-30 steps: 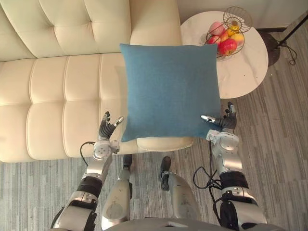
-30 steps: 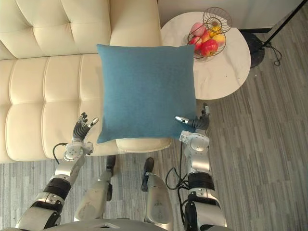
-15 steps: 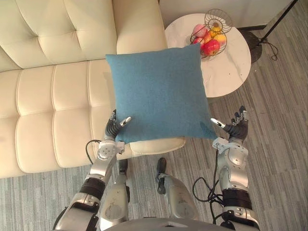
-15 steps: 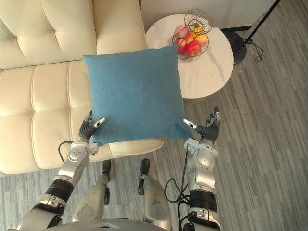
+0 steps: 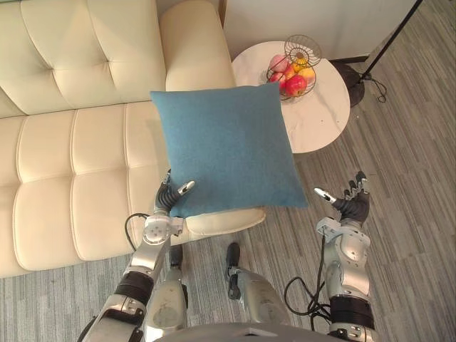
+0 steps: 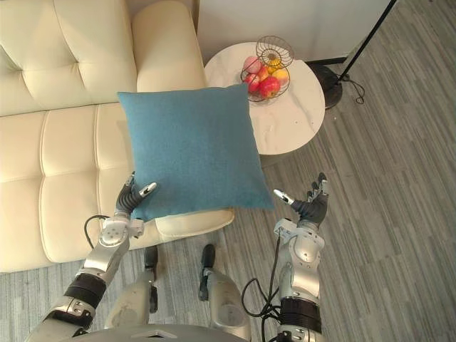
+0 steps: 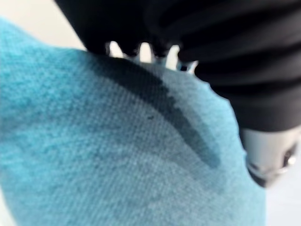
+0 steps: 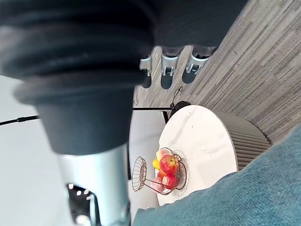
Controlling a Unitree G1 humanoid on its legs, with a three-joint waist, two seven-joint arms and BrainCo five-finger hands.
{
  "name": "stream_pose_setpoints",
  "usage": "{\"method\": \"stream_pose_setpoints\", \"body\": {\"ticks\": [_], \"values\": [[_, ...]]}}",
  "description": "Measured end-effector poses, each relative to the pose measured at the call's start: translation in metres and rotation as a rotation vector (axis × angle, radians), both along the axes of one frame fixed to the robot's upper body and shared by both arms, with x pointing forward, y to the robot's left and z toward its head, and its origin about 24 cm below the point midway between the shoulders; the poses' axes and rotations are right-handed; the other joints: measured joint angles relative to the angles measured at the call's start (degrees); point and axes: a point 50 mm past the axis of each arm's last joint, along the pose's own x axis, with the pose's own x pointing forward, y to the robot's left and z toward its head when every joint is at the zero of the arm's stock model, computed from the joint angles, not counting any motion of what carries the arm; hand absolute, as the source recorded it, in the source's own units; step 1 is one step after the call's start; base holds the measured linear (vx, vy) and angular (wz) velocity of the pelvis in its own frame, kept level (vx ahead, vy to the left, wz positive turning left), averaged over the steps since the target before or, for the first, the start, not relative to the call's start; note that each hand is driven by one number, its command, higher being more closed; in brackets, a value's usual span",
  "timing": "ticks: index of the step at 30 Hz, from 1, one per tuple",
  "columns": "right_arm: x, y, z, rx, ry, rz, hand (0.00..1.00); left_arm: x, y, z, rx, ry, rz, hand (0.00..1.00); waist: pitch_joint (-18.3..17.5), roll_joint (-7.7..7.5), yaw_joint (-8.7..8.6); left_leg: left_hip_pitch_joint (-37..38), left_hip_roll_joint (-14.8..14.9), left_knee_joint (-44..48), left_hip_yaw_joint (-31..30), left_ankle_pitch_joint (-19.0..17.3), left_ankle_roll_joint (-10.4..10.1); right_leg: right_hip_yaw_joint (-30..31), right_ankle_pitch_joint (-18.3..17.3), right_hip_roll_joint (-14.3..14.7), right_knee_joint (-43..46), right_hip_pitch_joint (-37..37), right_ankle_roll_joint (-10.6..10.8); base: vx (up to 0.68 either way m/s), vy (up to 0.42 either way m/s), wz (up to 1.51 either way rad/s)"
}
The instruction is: Pick up cushions and gather them together orderly.
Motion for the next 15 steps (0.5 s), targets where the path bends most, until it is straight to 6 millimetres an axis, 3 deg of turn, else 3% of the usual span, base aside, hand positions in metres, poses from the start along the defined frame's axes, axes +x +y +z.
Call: {"method": "stream_pose_setpoints", "body": {"ticks": [4,12,15], "values": [[0.021,-0.001,-0.006,-0.023,0.074,0.066,0.0,0.009,-0.002,0.005,0.02,-0.01,-0.016,0.0,0.0,0.01,0.26,-2.1,-0.1,0.0,0.0,0.8,-0.1,0.0,1.2,0.0,-0.7,-1.8,-0.1,0.0,0.0,0.0],[0.067,0.009,0.012,-0.127,0.132,0.208,0.0,0.027,-0.002,0.021,0.06,-0.056,-0.039,0.0,0.2,0.19,0.8,-5.6,-0.5,0.1,-0.5,2.6,0.1,-0.3,1.8,-0.8,1.2,-6.0,-0.2,-0.03,0.007,0.03],[0.078,0.015,0.017,-0.153,0.153,0.251,0.0,0.034,-0.005,0.029,0.06,-0.08,-0.046,0.0,1.0,1.21,0.86,-6.1,-0.8,0.0,-1.5,3.1,0.3,-1.1,1.7,-1.0,2.0,-6.3,-0.2,-0.06,-0.01,0.14]]}}
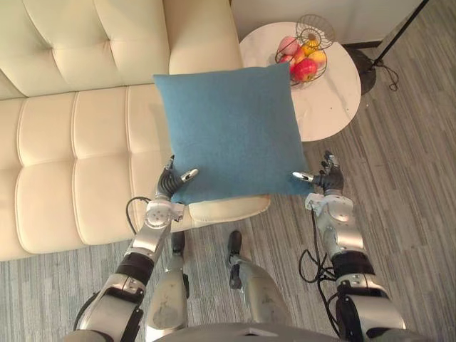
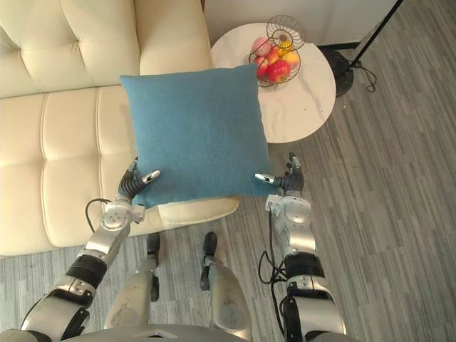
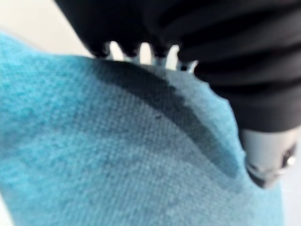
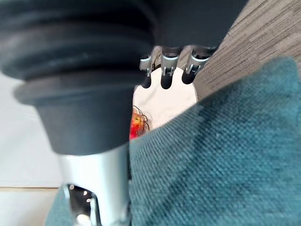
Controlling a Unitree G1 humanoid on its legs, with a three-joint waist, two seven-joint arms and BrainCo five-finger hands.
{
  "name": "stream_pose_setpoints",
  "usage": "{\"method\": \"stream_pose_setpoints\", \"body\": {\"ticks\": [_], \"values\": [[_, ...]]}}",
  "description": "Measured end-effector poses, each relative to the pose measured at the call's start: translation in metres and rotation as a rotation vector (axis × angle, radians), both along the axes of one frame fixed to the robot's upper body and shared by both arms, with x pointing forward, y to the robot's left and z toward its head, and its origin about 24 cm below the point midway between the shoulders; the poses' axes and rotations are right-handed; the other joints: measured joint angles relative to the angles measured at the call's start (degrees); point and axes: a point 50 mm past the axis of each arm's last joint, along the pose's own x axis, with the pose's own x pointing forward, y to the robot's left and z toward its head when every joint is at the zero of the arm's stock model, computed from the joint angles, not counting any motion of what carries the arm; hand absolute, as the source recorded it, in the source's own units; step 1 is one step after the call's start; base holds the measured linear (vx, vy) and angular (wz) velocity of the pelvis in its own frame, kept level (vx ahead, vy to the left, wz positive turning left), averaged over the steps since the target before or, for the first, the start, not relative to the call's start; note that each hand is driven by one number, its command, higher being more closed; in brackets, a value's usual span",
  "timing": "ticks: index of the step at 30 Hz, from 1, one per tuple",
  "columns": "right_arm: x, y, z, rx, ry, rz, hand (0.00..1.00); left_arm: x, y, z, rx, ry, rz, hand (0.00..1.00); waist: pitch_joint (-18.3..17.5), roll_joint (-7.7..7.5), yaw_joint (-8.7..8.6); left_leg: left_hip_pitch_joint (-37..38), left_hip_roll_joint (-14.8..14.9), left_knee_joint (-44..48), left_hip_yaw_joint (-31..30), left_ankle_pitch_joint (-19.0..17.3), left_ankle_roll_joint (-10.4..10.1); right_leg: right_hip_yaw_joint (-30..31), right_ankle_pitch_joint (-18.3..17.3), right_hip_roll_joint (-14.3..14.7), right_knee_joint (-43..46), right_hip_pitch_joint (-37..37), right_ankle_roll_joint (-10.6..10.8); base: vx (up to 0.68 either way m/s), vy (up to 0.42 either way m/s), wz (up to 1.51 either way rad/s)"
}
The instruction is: Pick up cushions and gather them together orderly.
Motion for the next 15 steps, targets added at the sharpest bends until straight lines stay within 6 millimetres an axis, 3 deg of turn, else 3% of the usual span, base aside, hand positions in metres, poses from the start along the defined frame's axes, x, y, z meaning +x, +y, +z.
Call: {"method": "stream_pose_setpoints", "body": {"ticks": [2,3,4,5,15], "values": [[0.008,0.005,0.004,-0.031,0.011,0.031,0.0,0.005,-0.003,0.007,0.002,-0.021,-0.009,0.0,0.4,0.58,0.09,-0.7,-0.1,0.0,-0.3,0.1,-0.2,-0.3,0.0,-0.3,0.7,-0.8,0.0,-0.05,-0.007,0.11],[0.011,0.007,0.007,-0.043,0.012,0.04,1.0,0.006,-0.003,0.01,0.002,-0.03,-0.011,0.0,0.6,0.74,0.17,-1.1,-0.1,0.0,-0.3,0.2,-0.2,-0.3,0.0,-0.4,0.9,-1.3,0.0,-0.06,-0.009,0.06],[0.018,0.01,0.014,-0.079,0.01,0.064,1.0,0.011,-0.005,0.016,0.002,-0.051,-0.016,0.0,1.2,1.05,0.35,-1.8,-0.1,0.0,-0.4,0.6,-0.2,-0.4,0.0,-0.7,1.3,-2.1,0.0,-0.06,-0.015,0.04],[0.022,0.012,0.02,-0.092,-0.002,0.072,1.0,0.014,-0.005,0.021,0.004,-0.064,-0.019,1.0,2.0,1.15,0.5,-1.8,-0.1,0.0,-0.4,0.8,-0.1,-0.4,0.0,-0.7,1.4,-2.2,0.0,-0.05,-0.019,0.04],[0.048,0.033,0.053,-0.281,-0.027,0.199,1.0,0.03,-0.006,0.046,0.022,-0.133,-0.014,1.0,3.7,2.01,0.53,-5.3,0.2,0.0,-0.8,2.0,-0.2,-0.7,0.4,-0.7,2.2,-5.9,-0.3,-0.02,-0.033,0.01]]}}
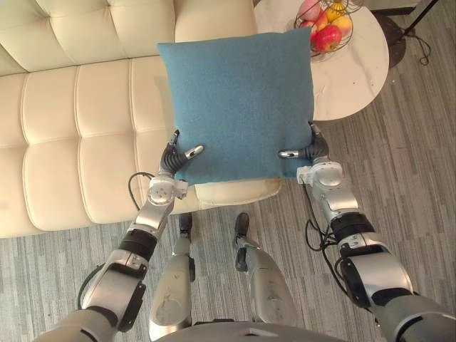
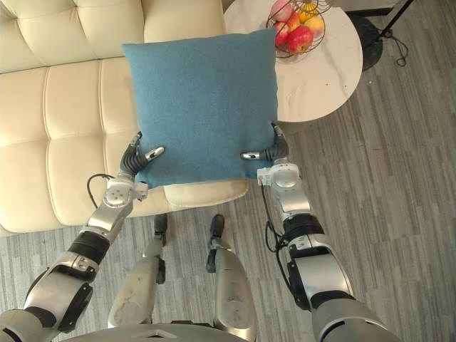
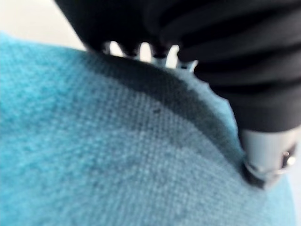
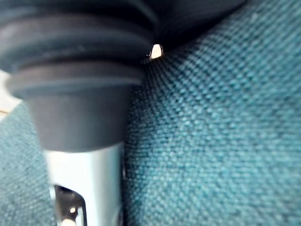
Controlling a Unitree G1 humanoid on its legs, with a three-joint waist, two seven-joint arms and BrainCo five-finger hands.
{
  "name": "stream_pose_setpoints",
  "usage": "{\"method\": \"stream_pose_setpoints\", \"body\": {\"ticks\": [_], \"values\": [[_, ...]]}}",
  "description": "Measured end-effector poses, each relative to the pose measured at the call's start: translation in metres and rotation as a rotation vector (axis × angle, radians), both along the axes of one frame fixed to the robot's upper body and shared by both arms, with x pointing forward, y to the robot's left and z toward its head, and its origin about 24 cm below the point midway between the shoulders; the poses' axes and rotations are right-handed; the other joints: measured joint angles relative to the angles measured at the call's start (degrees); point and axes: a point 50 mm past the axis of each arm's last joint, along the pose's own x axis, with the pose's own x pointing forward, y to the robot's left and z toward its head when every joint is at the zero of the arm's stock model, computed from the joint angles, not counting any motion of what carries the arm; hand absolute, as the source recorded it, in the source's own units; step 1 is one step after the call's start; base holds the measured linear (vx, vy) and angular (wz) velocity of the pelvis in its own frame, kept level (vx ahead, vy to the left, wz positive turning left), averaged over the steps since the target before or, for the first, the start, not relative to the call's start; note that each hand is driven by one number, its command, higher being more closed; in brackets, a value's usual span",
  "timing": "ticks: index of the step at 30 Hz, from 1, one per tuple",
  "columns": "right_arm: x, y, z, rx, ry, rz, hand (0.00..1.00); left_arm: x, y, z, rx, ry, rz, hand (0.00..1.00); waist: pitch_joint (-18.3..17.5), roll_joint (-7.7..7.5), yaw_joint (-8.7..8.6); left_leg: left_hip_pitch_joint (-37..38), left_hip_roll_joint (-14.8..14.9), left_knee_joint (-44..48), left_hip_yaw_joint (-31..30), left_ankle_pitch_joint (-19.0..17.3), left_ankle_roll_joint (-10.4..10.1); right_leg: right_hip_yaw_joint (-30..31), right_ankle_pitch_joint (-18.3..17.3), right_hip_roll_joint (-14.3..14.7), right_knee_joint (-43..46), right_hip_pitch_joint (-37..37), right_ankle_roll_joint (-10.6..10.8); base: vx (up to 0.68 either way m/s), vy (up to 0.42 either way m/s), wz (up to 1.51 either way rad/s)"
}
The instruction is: Pick up cushions and gather them together orderly.
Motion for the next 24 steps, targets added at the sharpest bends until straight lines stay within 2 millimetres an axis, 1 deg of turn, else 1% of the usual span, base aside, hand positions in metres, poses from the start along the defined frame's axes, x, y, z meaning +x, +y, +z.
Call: {"method": "stream_pose_setpoints", "body": {"ticks": [3,7,12,15,18,22,24], "values": [[0.003,0.002,0.007,-0.032,-0.013,0.017,1.0,0.004,-0.002,0.008,-0.002,-0.026,0.008,1.0,0.8,0.45,-0.1,-0.5,0.3,0.0,-0.9,0.4,-0.1,-0.8,0.1,0.2,0.1,-0.1,-0.2,-0.01,-0.044,0.1],[0.004,0.002,0.013,-0.076,-0.025,0.038,1.0,0.009,0.001,0.02,-0.002,-0.061,0.026,1.0,0.8,0.5,0.06,-0.7,0.8,0.0,-1.3,0.2,-0.7,-1.3,-0.1,0.7,0.2,-0.2,-0.6,-0.01,-0.055,0.04],[0.004,0.004,0.019,-0.079,-0.062,0.056,1.0,0.01,0.0,0.036,-0.061,-0.126,0.03,1.0,1.0,0.77,0.03,-1.2,1.5,0.0,-1.3,0.4,-1.1,-1.5,-0.3,1.3,0.3,-0.8,-1.0,0.0,-0.06,-0.02],[0.003,0.007,0.024,-0.075,-0.091,0.071,1.0,0.01,-0.004,0.046,-0.099,-0.164,0.015,1.0,1.3,1.23,0.0,-0.9,1.8,0.0,-1.3,0.7,-1.2,-1.5,-0.5,1.5,1.0,-0.8,-1.4,0.03,-0.054,-0.02],[0.001,0.006,0.022,-0.065,-0.093,0.072,1.0,0.011,-0.007,0.05,-0.108,-0.179,0.003,1.0,1.3,1.24,0.04,-0.5,2.0,0.0,-1.3,0.7,-1.3,-1.6,-1.3,1.6,1.9,-0.8,-1.8,0.03,-0.054,0.01],[-0.012,0.007,0.015,0.002,-0.125,0.077,1.0,0.008,-0.012,0.054,-0.125,-0.201,-0.015,1.0,1.3,1.31,0.31,0.7,2.3,0.0,-1.3,0.3,-1.9,-1.7,-2.6,1.8,3.5,-0.4,-2.2,0.03,-0.063,0.0],[-0.022,0.012,0.002,0.08,-0.117,0.074,1.0,0.003,-0.012,0.049,-0.131,-0.195,-0.021,1.0,1.4,1.35,0.27,2.5,2.4,0.0,-1.2,-0.1,-2.2,-1.9,-3.3,1.9,3.6,1.4,-2.2,0.05,-0.051,0.02]]}}
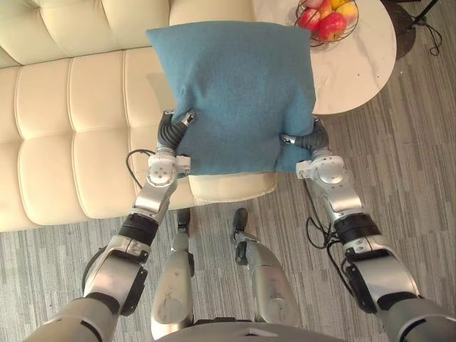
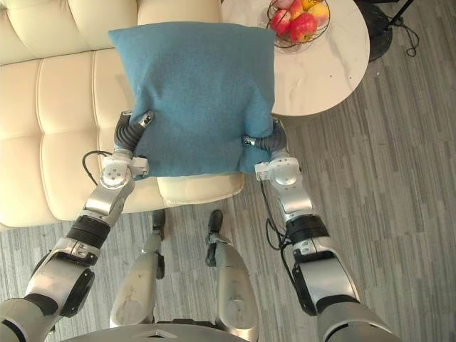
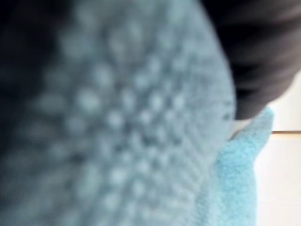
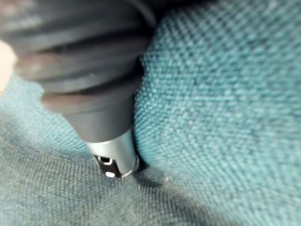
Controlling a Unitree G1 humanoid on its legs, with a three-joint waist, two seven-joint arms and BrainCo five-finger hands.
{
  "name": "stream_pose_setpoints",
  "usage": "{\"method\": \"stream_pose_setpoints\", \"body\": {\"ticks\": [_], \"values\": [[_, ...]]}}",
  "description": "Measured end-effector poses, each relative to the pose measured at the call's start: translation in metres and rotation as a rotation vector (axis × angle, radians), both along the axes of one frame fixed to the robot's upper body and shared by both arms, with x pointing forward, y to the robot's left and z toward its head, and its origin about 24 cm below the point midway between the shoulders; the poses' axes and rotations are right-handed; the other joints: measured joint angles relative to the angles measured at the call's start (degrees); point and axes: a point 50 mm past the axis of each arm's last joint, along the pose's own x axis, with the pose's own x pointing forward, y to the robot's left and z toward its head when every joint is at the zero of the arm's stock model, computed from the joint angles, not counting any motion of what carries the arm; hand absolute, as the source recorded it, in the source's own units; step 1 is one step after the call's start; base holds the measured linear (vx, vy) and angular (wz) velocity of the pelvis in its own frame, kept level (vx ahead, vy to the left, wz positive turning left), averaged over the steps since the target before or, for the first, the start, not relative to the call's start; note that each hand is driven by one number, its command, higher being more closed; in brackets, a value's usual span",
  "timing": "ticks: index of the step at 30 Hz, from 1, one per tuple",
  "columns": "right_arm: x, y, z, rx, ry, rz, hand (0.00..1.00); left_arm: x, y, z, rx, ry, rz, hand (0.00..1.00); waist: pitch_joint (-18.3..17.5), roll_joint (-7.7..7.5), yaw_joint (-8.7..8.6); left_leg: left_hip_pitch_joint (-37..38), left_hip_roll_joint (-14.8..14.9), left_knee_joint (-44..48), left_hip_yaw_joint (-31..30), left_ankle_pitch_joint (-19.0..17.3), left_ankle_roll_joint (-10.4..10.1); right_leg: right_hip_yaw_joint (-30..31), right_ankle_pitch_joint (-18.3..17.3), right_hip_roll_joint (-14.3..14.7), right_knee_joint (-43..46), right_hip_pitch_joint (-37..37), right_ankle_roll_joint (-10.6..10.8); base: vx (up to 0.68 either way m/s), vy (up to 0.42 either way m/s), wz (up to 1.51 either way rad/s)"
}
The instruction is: Pick up cushions and gather them together orderly.
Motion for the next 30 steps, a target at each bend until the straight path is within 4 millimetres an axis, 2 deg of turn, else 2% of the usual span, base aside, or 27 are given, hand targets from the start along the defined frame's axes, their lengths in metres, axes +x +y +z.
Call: {"method": "stream_pose_setpoints", "body": {"ticks": [6,9,12,17,20,24,28,30], "values": [[-0.038,0.008,-0.034,0.146,0.029,-0.007,1.0,-0.022,0.004,-0.023,-0.02,0.039,-0.024,1.0,-0.2,-0.05,0.37,3.8,-0.1,0.0,0.0,-1.5,0.1,-0.4,-1.2,-0.1,-0.6,4.3,0.4,0.08,-0.011,0.05],[-0.055,0.014,-0.039,0.203,0.019,-0.008,1.0,-0.037,0.006,-0.031,-0.037,0.045,-0.034,1.0,-0.6,-0.07,0.35,5.9,-0.3,0.0,0.1,-1.9,0.3,-0.6,-1.6,-0.1,-1.5,6.9,0.7,0.07,0.005,0.06],[-0.068,0.019,-0.045,0.243,0.021,-0.012,1.0,-0.051,0.01,-0.04,-0.069,0.065,-0.033,1.0,-2.2,-0.09,0.26,7.5,-0.4,0.0,0.3,-2.0,0.3,-0.8,-1.6,-0.1,-2.6,9.3,0.7,0.06,0.006,0.08],[-0.094,0.028,-0.057,0.3,0.041,-0.018,1.0,-0.092,0.014,-0.072,-0.159,0.165,-0.016,1.0,-8.8,0.21,0.35,10.3,-0.5,-0.1,0.4,-3.1,0.5,-1.2,-1.6,0.0,-4.6,13.1,1.1,0.04,0.008,0.05],[-0.104,0.032,-0.055,0.287,0.028,-0.016,1.0,-0.11,0.015,-0.079,-0.2,0.188,0.004,1.0,-11.8,0.44,0.62,12.1,-0.5,-0.4,0.7,-3.7,0.7,-1.0,-1.4,0.2,-6.0,15.4,1.4,0.0,0.0,0.0],[-0.107,0.034,-0.058,0.283,0.042,0.007,1.0,-0.124,0.018,-0.078,-0.228,0.186,0.014,1.0,-15.0,0.64,0.74,13.9,-0.3,-0.4,1.5,-4.0,0.9,-0.4,0.1,0.8,-9.2,18.4,2.0,-0.01,0.033,-0.08],[-0.115,0.036,-0.05,0.266,0.009,0.015,1.0,-0.131,0.019,-0.076,-0.265,0.183,0.008,1.0,-16.1,1.16,1.03,15.1,-0.2,-0.4,2.0,-4.1,0.9,0.2,1.9,1.3,-12.2,20.6,2.0,-0.02,0.032,-0.11],[-0.116,0.04,-0.051,0.261,0.013,0.031,1.0,-0.138,0.021,-0.075,-0.277,0.179,0.02,1.0,-17.7,1.03,0.94,15.6,0.0,-0.4,2.5,-4.2,0.9,0.7,3.5,1.9,-14.9,22.0,1.9,0.0,0.021,-0.12]]}}
